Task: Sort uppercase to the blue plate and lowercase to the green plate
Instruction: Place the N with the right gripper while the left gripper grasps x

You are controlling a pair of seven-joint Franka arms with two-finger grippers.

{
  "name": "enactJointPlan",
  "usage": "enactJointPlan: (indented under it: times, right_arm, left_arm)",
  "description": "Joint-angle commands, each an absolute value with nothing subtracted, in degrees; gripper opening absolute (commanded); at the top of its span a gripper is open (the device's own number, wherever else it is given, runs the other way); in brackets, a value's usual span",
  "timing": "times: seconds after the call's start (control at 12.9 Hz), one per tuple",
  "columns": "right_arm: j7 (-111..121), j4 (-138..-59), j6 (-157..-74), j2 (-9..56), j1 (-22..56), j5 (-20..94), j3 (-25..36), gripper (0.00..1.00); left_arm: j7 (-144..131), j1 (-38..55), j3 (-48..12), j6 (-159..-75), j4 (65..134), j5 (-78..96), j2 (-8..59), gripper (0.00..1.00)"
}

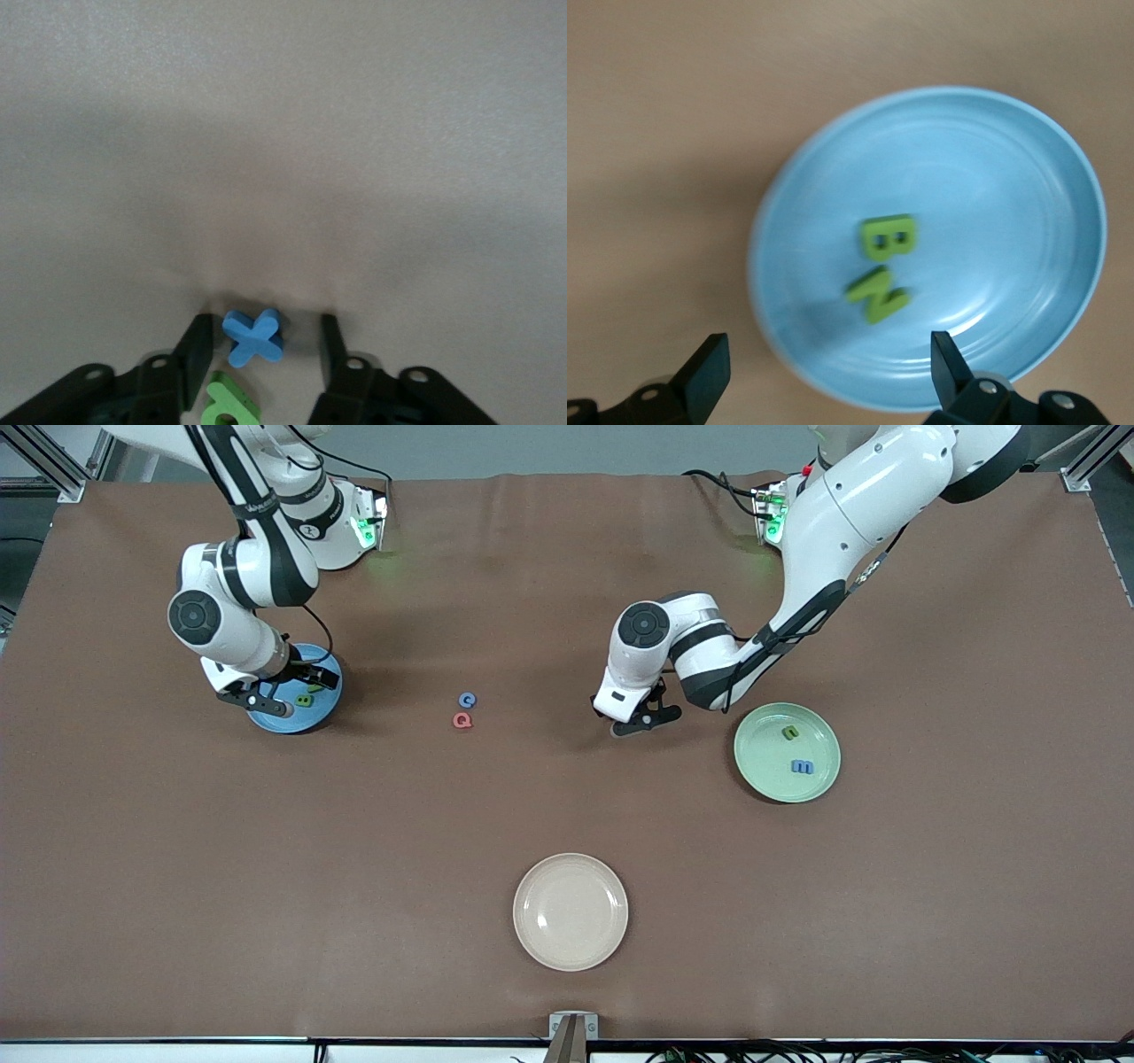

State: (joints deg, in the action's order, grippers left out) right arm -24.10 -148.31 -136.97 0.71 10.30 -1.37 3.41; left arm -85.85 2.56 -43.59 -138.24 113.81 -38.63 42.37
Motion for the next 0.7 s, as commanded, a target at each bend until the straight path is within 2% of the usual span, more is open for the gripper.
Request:
enactJointPlan:
  times: [0.0,0.15,0.31,0.46,0.62]
  right_arm:
    - [-32.1,-145.3,-135.1,0.3,18.8,-1.2,3.3,1.0]
    - [-32.5,-144.8,-136.8,1.2,23.9,3.6,3.3,1.0]
    - [-32.6,-144.6,-143.1,4.0,30.5,8.3,3.3,1.0]
    - [-32.9,-143.4,-148.0,7.6,33.5,8.5,3.3,1.0]
    - [-37.0,-142.5,-151.2,10.2,36.7,8.4,3.3,1.0]
  left_arm:
    - [-86.8,2.2,-43.5,-138.4,115.2,-38.9,42.1,0.34]
    - [-86.9,2.2,-43.5,-138.4,115.2,-38.9,42.1,0.24]
    - [-87.8,1.5,-43.6,-138.3,115.2,-38.9,41.5,0.19]
    - [-87.5,0.4,-43.9,-137.8,115.2,-38.8,39.9,0.17]
    - [-87.1,-5.0,-48.6,-136.9,115.2,-38.8,39.4,0.16]
